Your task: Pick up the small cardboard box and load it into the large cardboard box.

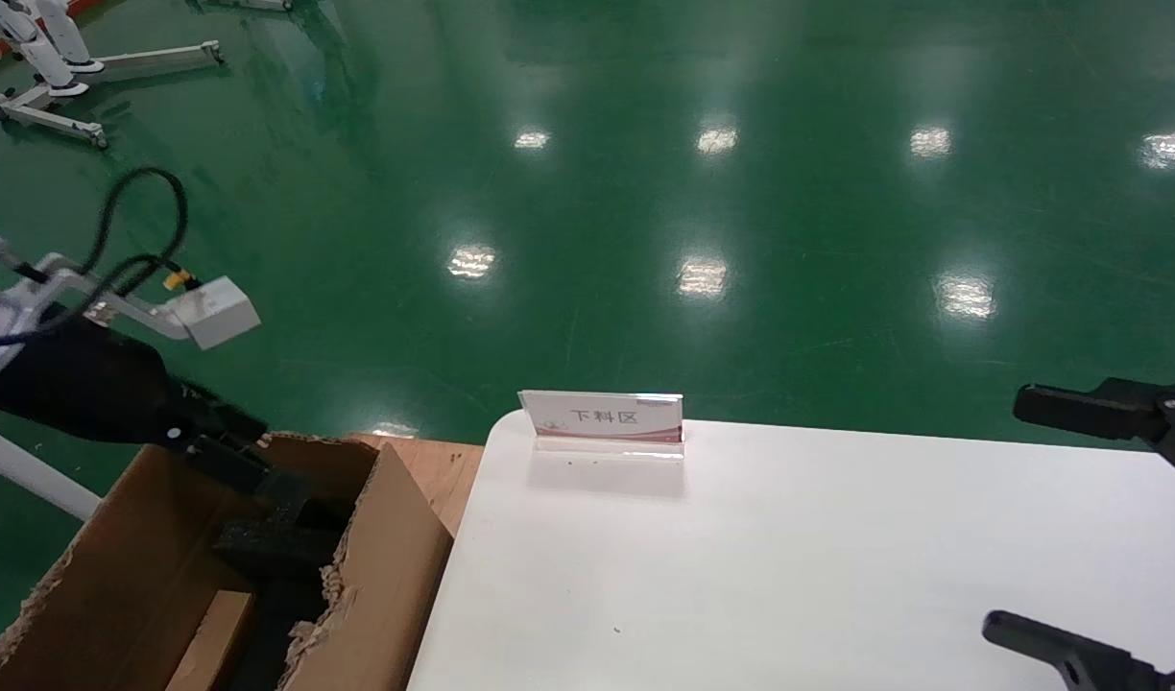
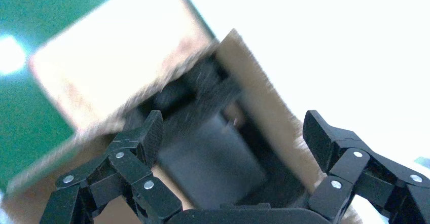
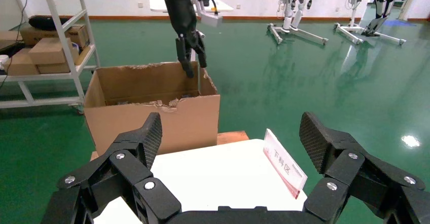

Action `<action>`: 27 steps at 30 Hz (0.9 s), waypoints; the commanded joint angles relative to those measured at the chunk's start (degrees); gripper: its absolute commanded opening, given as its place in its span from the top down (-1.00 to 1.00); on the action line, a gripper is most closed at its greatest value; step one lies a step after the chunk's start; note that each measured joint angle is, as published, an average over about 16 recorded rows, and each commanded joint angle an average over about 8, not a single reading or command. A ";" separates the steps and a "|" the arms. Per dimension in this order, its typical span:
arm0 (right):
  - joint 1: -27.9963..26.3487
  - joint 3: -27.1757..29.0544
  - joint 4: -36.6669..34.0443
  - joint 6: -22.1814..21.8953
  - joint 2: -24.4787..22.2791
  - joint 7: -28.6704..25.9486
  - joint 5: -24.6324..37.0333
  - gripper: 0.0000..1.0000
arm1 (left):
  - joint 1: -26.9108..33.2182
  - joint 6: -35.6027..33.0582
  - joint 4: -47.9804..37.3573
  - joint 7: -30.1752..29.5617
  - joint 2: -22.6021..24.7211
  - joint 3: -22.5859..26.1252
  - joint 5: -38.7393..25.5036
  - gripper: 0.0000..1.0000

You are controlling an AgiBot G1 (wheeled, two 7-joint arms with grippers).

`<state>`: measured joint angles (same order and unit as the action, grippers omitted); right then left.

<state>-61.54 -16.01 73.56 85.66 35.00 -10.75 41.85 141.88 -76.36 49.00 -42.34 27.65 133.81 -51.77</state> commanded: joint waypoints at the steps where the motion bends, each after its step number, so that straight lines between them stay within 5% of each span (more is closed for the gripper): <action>1: 0.00 0.00 0.00 0.00 0.00 0.00 0.00 -1.00 | 1.93 -0.24 1.95 4.14 -3.03 -1.72 1.72 -1.00; 7: 0.00 0.00 0.00 0.00 0.00 0.00 0.00 -1.00 | 3.12 -0.48 3.54 7.81 -5.60 -3.48 3.25 -1.00; 27: 0.00 0.00 0.00 0.00 0.00 0.00 0.00 -1.00 | -6.36 -1.27 4.90 8.40 -2.16 -15.37 2.61 -1.00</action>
<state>-61.54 -16.01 73.56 85.66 35.00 -10.75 41.85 135.44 -77.64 53.94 -33.89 25.47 118.33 -49.14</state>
